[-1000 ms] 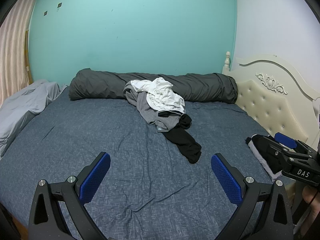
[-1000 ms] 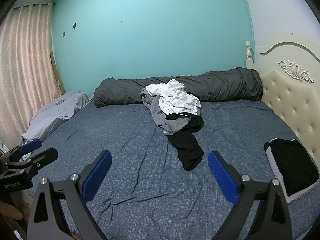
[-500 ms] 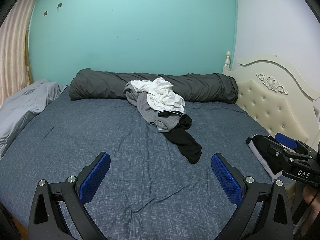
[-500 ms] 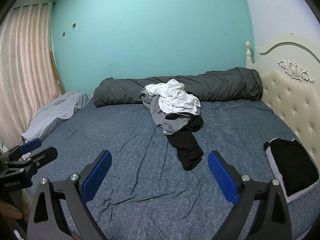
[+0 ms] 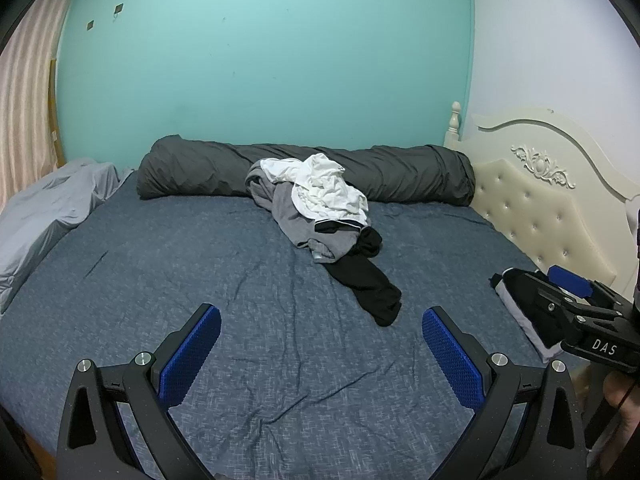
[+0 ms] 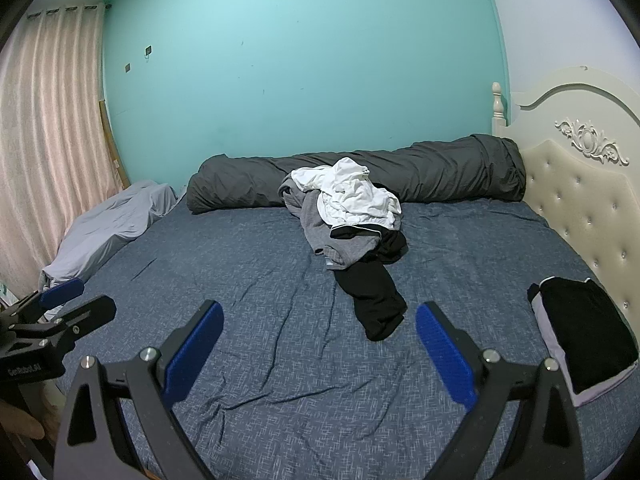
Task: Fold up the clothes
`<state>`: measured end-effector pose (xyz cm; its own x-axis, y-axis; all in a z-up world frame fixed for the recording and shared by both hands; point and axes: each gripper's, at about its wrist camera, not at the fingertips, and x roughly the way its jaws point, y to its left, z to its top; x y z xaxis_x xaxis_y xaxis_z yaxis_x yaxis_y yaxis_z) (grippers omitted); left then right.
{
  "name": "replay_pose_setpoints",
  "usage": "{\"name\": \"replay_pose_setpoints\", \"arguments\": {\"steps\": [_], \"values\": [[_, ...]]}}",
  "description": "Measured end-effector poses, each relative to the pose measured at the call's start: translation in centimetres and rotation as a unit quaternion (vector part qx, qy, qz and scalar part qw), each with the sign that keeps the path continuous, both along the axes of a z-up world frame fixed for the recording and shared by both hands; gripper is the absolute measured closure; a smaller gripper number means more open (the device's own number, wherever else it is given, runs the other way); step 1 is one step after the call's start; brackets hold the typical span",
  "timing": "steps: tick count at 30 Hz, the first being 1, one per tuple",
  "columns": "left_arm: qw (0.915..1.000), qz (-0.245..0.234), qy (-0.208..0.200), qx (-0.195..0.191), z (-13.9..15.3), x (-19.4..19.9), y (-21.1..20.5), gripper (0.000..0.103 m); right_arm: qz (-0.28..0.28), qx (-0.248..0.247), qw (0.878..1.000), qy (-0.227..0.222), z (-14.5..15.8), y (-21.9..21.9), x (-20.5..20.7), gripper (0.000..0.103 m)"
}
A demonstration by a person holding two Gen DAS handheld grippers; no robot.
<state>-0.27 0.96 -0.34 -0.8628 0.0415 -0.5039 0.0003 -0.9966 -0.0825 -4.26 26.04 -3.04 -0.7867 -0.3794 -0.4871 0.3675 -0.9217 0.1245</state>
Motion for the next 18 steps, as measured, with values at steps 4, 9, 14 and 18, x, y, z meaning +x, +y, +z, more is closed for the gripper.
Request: {"name": "replay_pose_setpoints", "arguments": {"steps": [4, 9, 14, 18], "values": [[1.0, 0.0, 0.002, 0.0, 0.0, 0.0, 0.1, 0.0, -0.001, -0.001, 1.0, -0.001, -0.1, 0.2, 0.0, 0.005], [1.0, 0.0, 0.0, 0.004, -0.1, -0.1, 0.0, 0.0, -0.001, 0.0, 1.0, -0.001, 0.0, 0.2, -0.1, 0.005], [0.9996, -0.006, -0.007, 0.028, -1.0, -1.0, -0.4, 0.0, -0.006, 0.0, 1.0, -0.005, -0.7, 0.6, -0.7, 0.005], [0.9994, 0.008, -0.015, 0.032, -2.3, -2.6, -0.9, 0.0, -0.01, 0.002, 1.0, -0.017, -1.9, 0.8, -2.0, 0.005]]}}
